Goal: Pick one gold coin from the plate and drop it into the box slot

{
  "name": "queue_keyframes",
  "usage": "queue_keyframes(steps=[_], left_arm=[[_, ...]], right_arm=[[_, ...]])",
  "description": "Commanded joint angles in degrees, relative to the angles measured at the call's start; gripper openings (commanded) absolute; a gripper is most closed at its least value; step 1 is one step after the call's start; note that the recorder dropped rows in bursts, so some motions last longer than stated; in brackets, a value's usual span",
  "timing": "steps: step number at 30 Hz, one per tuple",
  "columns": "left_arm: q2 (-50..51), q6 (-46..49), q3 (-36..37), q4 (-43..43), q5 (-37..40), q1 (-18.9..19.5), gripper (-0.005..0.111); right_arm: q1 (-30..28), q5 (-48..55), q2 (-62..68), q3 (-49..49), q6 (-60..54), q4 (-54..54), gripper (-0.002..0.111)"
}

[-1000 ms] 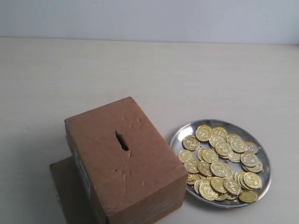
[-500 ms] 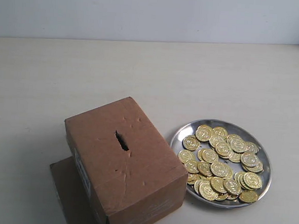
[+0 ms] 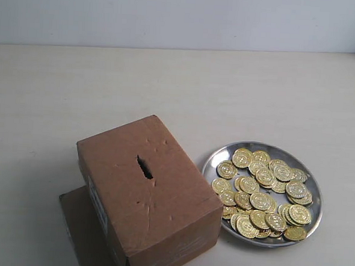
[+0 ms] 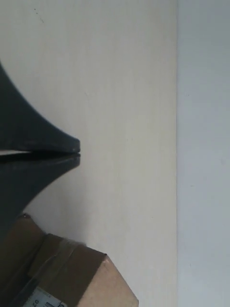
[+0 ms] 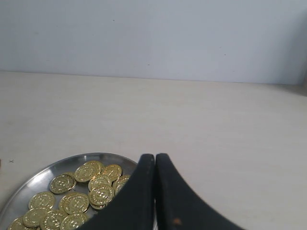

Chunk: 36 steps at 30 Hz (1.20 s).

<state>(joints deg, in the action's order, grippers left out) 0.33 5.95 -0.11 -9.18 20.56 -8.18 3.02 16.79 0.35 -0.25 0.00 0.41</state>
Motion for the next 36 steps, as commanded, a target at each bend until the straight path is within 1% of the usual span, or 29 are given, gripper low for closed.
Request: queue_keyframes(steps=[1,12,18,27,29,36], left_arm=[[-0.33,4.02,0.11,0.55,-0.41,-0.39,0.000],[-0.33,3.95,0.11,-0.15,-0.41,-0.39,0.000],[-0.33,-1.84,0.11,1.47,-0.41,-0.39,0.000],[-0.33,-3.92,0.11,1.90,-0.41,-0.39,0.000],[-0.33,-6.97,0.11,2.68,-0.41,-0.39,0.000],[-0.33,-6.31,0.11,3.45,-0.41,-0.39,0.000]], right_arm=[[-0.31,-0.61,-0.35,0.25,0.00,-0.41,0.000],[-0.31,-0.61,-0.35,0.25,0.00,-0.41,0.000],[-0.31,-0.61,-0.35,0.25,0.00,-0.41,0.000],[-0.31,-0.61,-0.35,0.25,0.00,-0.41,0.000],[-0.31,-0.61,-0.35,0.25,0.00,-0.41,0.000],[-0.31,-0.61,-0.35,0.25,0.00,-0.41,0.000]])
